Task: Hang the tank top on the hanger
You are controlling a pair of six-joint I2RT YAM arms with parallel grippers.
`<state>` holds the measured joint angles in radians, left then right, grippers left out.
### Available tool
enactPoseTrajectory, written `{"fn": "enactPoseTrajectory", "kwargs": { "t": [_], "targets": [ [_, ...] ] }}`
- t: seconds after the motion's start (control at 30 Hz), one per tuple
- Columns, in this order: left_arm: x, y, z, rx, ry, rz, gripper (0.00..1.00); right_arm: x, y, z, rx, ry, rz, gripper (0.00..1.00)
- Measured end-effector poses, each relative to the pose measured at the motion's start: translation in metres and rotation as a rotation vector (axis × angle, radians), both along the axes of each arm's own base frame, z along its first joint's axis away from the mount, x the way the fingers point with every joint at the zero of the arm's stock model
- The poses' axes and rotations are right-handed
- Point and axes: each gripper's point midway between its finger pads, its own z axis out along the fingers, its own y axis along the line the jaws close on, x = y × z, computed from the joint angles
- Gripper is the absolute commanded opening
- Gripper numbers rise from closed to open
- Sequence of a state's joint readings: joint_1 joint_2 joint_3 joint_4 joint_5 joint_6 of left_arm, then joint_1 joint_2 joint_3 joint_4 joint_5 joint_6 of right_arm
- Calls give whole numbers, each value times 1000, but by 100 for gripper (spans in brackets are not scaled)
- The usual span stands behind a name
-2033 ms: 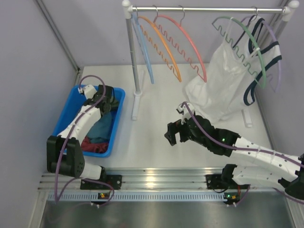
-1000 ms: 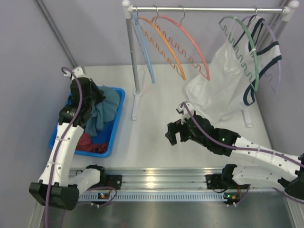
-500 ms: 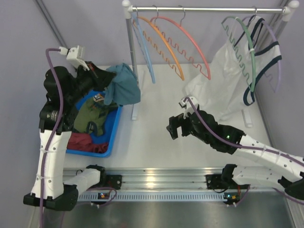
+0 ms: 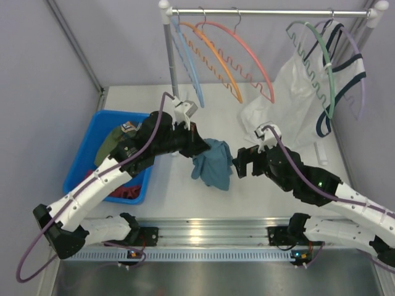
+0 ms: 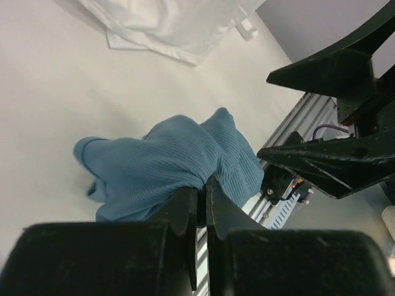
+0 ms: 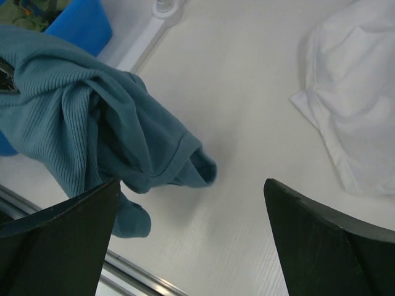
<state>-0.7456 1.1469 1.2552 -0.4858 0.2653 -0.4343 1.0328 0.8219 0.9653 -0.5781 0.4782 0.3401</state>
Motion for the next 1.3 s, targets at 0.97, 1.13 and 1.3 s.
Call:
{"fn": "enactPoseTrajectory", "kwargs": {
  "t": [0.97,1.13,1.3],
  "targets": [
    [-132,-26,-192,122,294,-100,54,23,-53,-144,-39,401,-342,84],
    [-78,-21,-169,109,172,142,55,39,-35,-164,2,469,-313,82],
    [-12,-4,-185,172,189,359,53,51,-16,-180,24,501,-285,81]
  ]
}}
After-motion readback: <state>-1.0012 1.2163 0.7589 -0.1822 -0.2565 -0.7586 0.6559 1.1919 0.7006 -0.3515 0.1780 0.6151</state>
